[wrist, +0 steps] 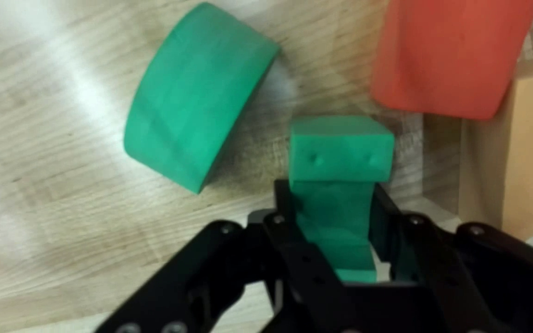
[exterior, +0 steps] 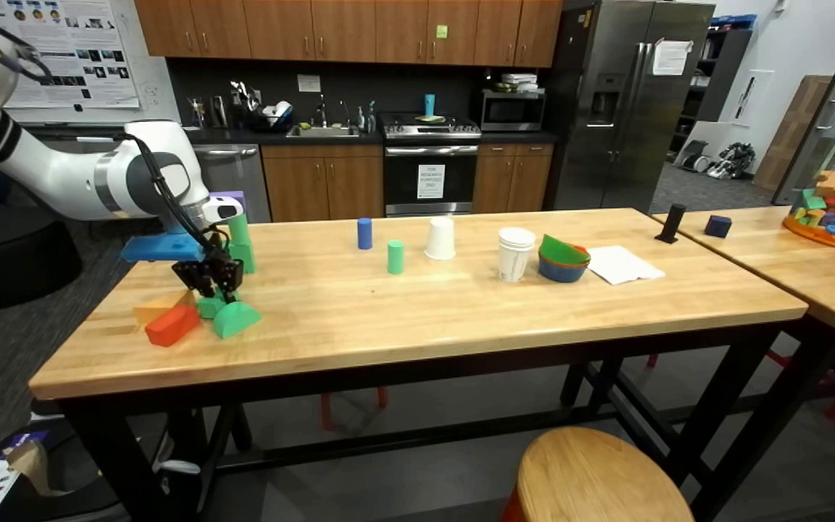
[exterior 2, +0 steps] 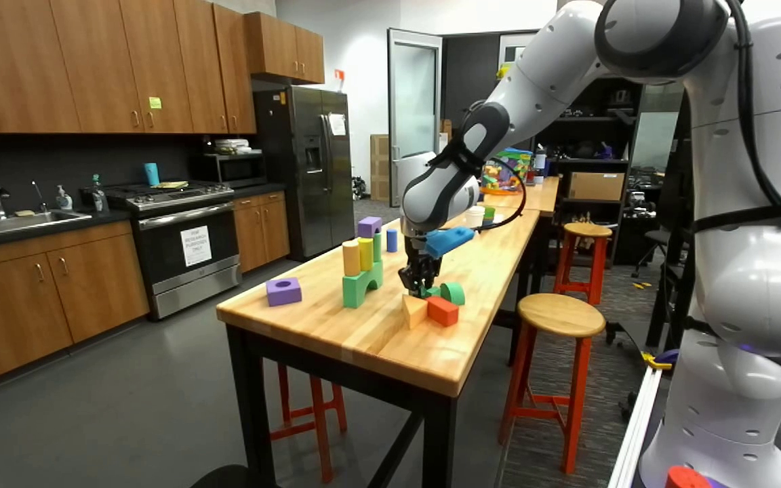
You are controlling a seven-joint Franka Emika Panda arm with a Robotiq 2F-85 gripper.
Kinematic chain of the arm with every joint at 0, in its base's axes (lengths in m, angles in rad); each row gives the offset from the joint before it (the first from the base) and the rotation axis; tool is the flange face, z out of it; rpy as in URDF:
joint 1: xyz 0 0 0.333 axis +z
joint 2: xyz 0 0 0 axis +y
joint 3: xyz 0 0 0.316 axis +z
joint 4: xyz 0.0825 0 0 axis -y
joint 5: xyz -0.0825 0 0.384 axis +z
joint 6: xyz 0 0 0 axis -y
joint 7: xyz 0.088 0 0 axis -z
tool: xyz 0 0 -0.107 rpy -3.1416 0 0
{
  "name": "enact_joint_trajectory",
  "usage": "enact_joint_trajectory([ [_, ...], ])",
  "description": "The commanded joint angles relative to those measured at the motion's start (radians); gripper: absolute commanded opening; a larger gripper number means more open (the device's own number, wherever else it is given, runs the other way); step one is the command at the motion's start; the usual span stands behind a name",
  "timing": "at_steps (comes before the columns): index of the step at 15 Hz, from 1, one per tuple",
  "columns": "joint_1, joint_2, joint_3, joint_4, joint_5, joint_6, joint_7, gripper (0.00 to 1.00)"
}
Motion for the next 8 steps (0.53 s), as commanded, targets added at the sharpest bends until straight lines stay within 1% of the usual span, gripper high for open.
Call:
enact_joint_trajectory([
  [1,-0.004,0.006,-0.007,0.025,-0.025,-0.018,0.022,0.15],
  [5,-0.010,0.000,-0.008,0.034,-0.017,-0.018,0.017,0.15],
  [7,-0.018,-0.012,-0.002,0.021,0.011,0.030,-0.002,0.15],
  [8,-0.024,-0.020,0.003,0.011,0.034,0.073,-0.012,0.15],
])
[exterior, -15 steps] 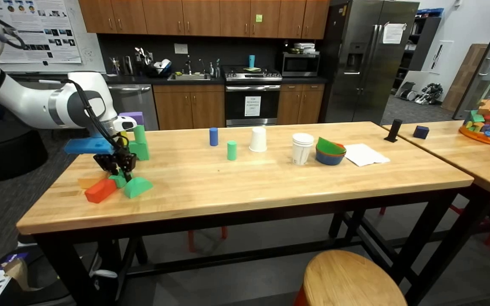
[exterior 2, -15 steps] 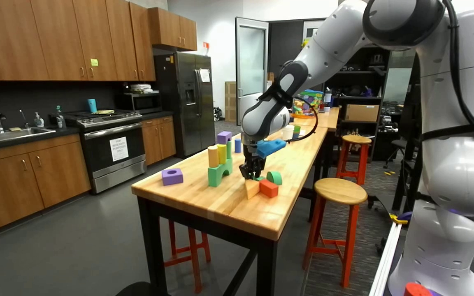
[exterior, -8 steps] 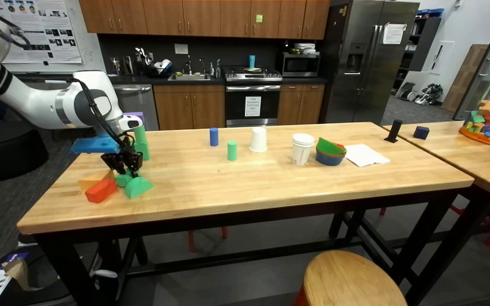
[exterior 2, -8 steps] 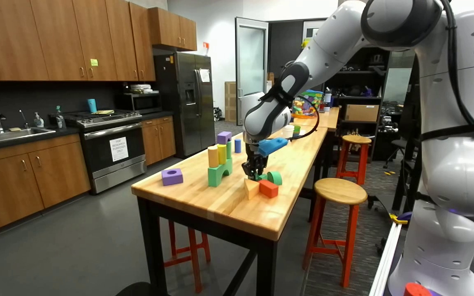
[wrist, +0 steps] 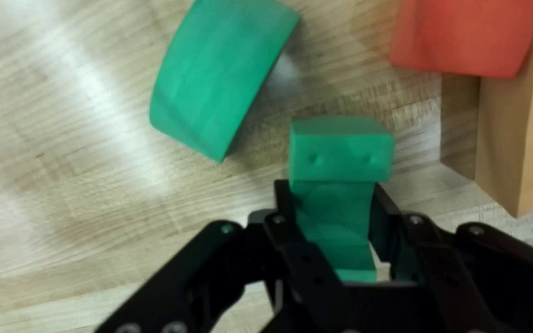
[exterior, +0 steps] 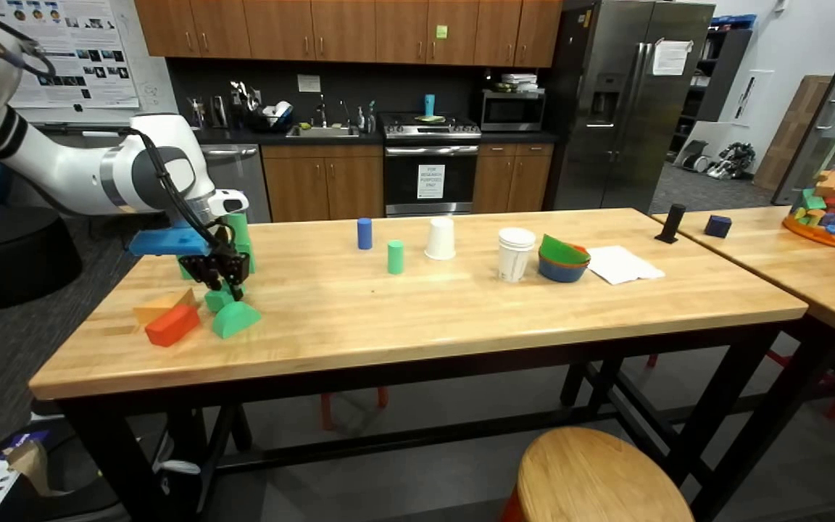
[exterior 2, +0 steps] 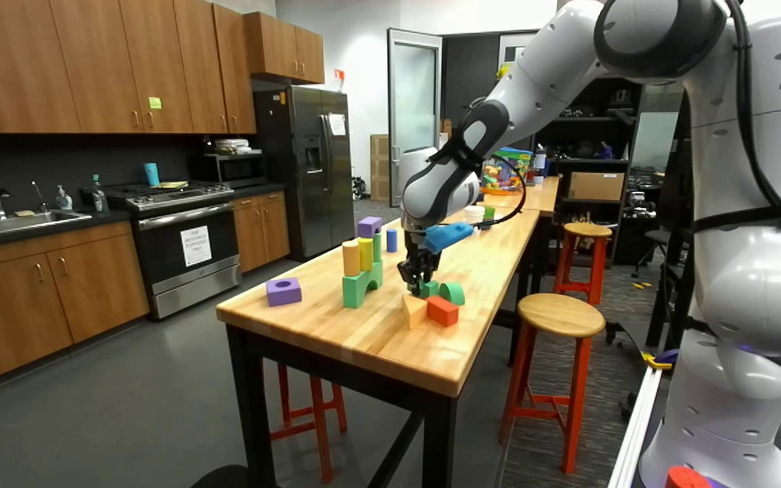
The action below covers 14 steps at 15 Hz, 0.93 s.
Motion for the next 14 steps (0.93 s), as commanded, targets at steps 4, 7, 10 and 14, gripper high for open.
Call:
enact_joint_trajectory([
  [4,-0.030,-0.035,0.020,-0.046,0.159,0.268,-0.010,0.15],
  [7,-0.022,-0.028,0.004,-0.065,0.163,0.398,0.025,0.15],
  [10,-0.004,-0.034,-0.056,-0.064,0.048,0.350,0.069,0.15],
  [14,-0.012,-0.079,-0.121,-0.067,-0.098,0.256,0.136,0.15],
])
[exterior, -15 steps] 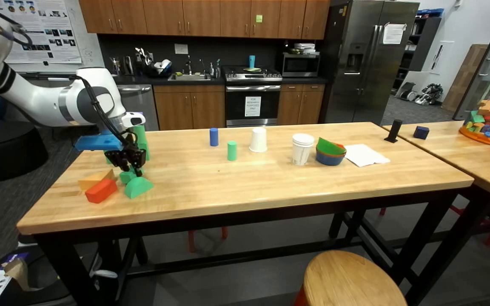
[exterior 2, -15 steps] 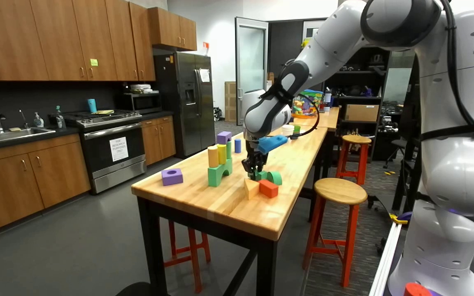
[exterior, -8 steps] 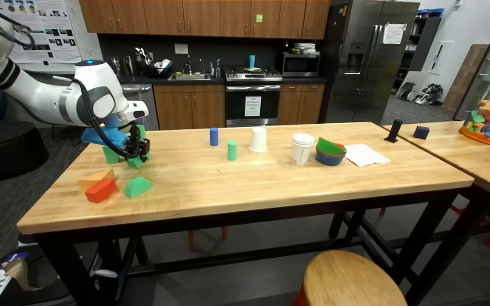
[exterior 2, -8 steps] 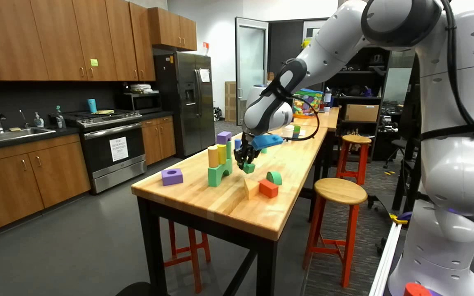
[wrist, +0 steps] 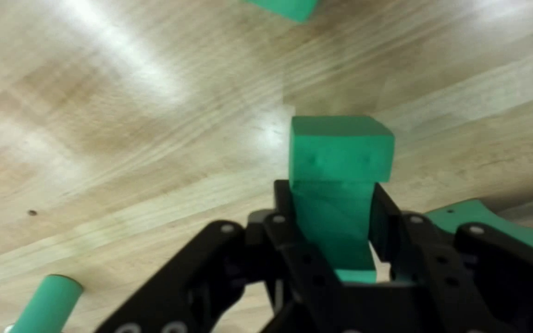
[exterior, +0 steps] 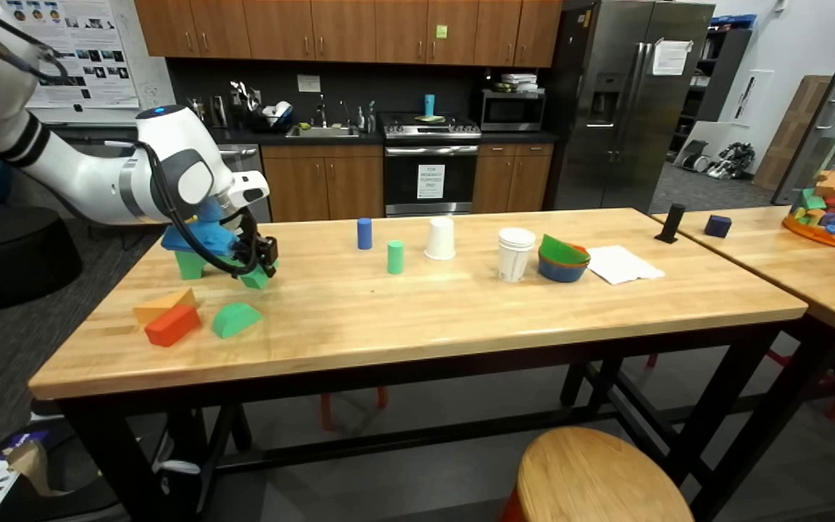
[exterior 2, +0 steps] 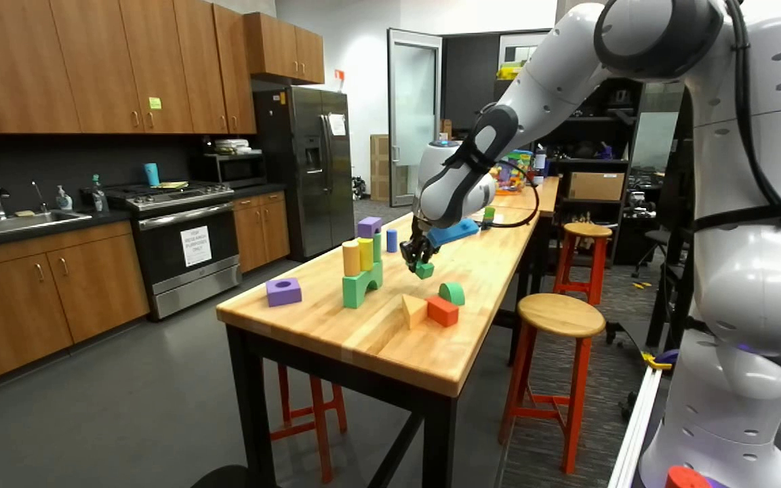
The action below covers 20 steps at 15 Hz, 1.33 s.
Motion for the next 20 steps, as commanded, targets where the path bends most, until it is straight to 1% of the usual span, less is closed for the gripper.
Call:
enact_joint_trajectory([
  [1,-0.006,-0.080,-0.040,-0.031,-0.078,-0.052,0.046,0.15],
  [6,-0.047,-0.126,-0.006,-0.084,0.028,0.037,-0.031,0.15],
  [9,-0.055,-0.140,0.016,-0.116,0.127,0.083,-0.078,0.15],
  [11,-0.057,-0.149,0.038,-0.144,0.207,0.146,-0.133,0.15],
  [14,-0.047,-0.160,0.061,-0.192,0.330,0.286,-0.230,0.15],
  [16,-0.050,-0.166,0.093,-0.211,0.427,0.334,-0.296,0.15],
  [17,-0.049,-0.167,0.098,-0.213,0.453,0.326,-0.308,0.15],
  [19,-0.052,-0.174,0.120,-0.208,0.526,0.250,-0.379,0.15],
  [20,-0.053,-0.177,0.130,-0.203,0.563,0.195,-0.435,0.15],
])
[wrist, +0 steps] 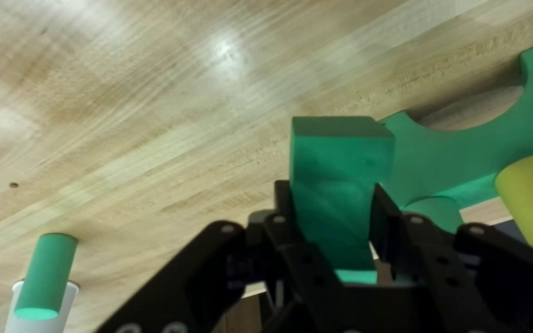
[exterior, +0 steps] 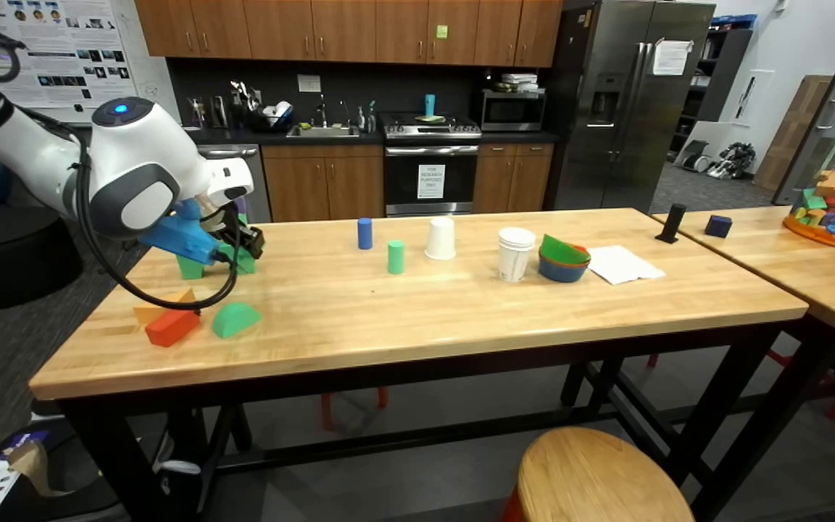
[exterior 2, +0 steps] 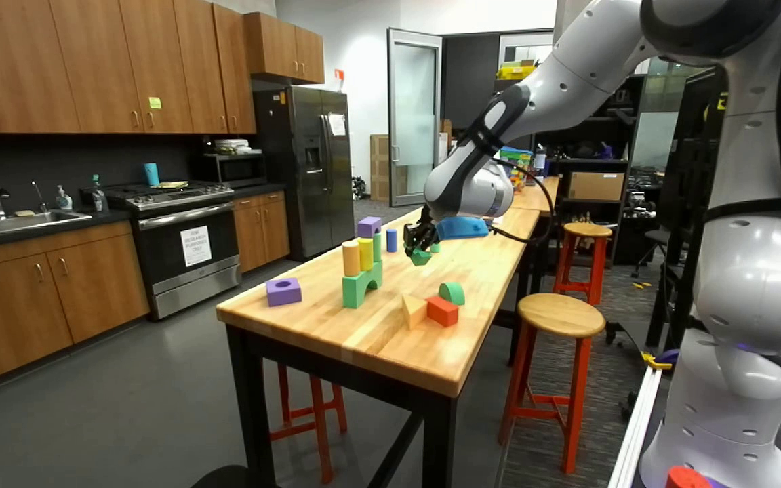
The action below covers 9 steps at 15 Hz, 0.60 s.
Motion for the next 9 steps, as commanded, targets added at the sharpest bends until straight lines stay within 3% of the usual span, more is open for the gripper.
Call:
enact_joint_trajectory([
  [1,-0.014,-0.033,0.026,-0.012,0.080,-0.147,-0.141,0.15],
  [2,0.000,-0.005,0.014,0.000,0.052,-0.076,-0.074,0.40],
  [8,-0.002,-0.007,0.016,-0.001,0.058,-0.127,-0.111,0.40],
  [9,-0.002,-0.007,0.016,-0.001,0.058,-0.128,-0.111,0.15],
])
